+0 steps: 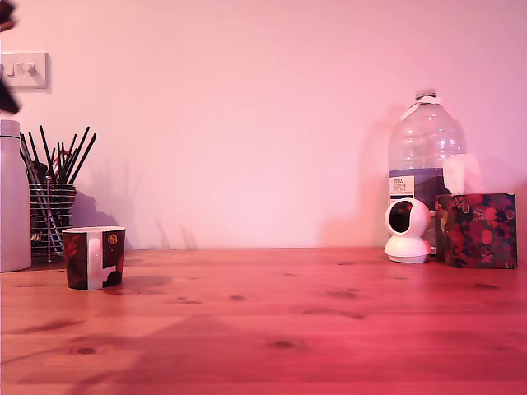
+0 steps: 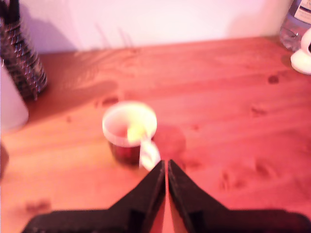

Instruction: Pick up the coffee capsules from the table one by one and drop them inside the nearest coffee cup

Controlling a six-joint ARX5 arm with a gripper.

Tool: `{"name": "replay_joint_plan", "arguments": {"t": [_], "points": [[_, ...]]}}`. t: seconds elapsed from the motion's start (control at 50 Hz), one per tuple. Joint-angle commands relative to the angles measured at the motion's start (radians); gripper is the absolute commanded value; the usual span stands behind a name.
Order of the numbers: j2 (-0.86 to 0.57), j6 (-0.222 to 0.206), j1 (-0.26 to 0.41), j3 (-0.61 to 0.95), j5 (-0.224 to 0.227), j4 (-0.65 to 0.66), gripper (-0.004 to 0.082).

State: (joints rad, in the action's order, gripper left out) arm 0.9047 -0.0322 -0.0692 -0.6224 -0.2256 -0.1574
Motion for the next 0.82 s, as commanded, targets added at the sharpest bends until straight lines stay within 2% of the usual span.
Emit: {"name": "replay_joint_plan", "arguments": {"t": [0.0, 0.14, 0.3, 0.36, 0.46, 0.6, 0.8], "points": [[-0.047, -0.022, 0.004, 0.059, 0.002, 0.022, -0.0019], [-0.174, -0.066, 0.004, 0.156, 0.031, 0.027, -0.0019], [-0.336, -0.075, 0.004, 0.243, 0.046, 0.023, -0.0019], [-0.391, -0.092, 0.004, 0.264, 0.049, 0.018, -0.0019], [-0.475, -0.092, 0.004, 0.275, 0.049, -0.021, -0.0019], [-0.544, -0.092, 0.001, 0.275, 0.047, -0.03, -0.0019], [-0.573, -0.099, 0.001, 0.275, 0.048, -0.054, -0.0019]]}}
